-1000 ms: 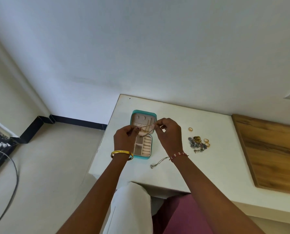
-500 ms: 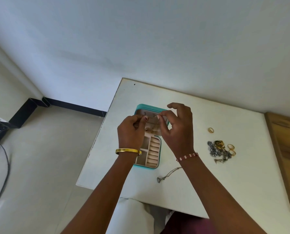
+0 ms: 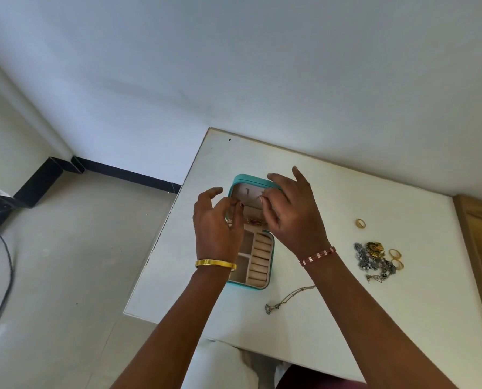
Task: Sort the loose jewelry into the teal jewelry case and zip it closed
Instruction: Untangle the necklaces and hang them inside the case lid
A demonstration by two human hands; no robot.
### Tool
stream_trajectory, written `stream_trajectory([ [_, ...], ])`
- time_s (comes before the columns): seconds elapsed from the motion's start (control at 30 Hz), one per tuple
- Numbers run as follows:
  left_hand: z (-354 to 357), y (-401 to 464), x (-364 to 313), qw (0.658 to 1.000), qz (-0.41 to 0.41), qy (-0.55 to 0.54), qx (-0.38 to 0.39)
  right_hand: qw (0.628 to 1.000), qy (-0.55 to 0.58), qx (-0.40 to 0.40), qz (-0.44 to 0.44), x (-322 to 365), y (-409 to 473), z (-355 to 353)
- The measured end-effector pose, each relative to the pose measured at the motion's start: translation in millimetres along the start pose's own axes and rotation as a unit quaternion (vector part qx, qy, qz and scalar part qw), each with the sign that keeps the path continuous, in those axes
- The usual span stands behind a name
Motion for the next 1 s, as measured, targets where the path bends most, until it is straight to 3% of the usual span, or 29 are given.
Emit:
stream_trajectory([
  [0.13, 3, 2, 2, 0.999, 0.003, -0.031, 0.022, 0.999, -0.011, 0.017, -0.042, 2, 5, 1],
  [0.53, 4, 2, 2, 0.999, 0.005, -0.048, -0.007, 0.996, -0.008, 0.015, -0.086, 4, 8, 1],
  [0.77, 6, -1, 4, 0.998, 0.011, -0.059, -0.015, 0.999, 0.027, 0.03, -0.005, -2, 6, 4],
  [1.0, 7, 1, 3, 0.999, 0.015, -0.047, -0.006, 0.996, 0.086, 0.026, 0.019, -2, 12, -2],
])
Point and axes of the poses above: each hand's wrist, its own y-axis towards the middle knuckle, its own z-axis out of the palm, x = y × z, the point moved 5 cm from there along y, towards the middle knuckle, and after that the axes turned 3 degrees about x, right-handed, at the moved point
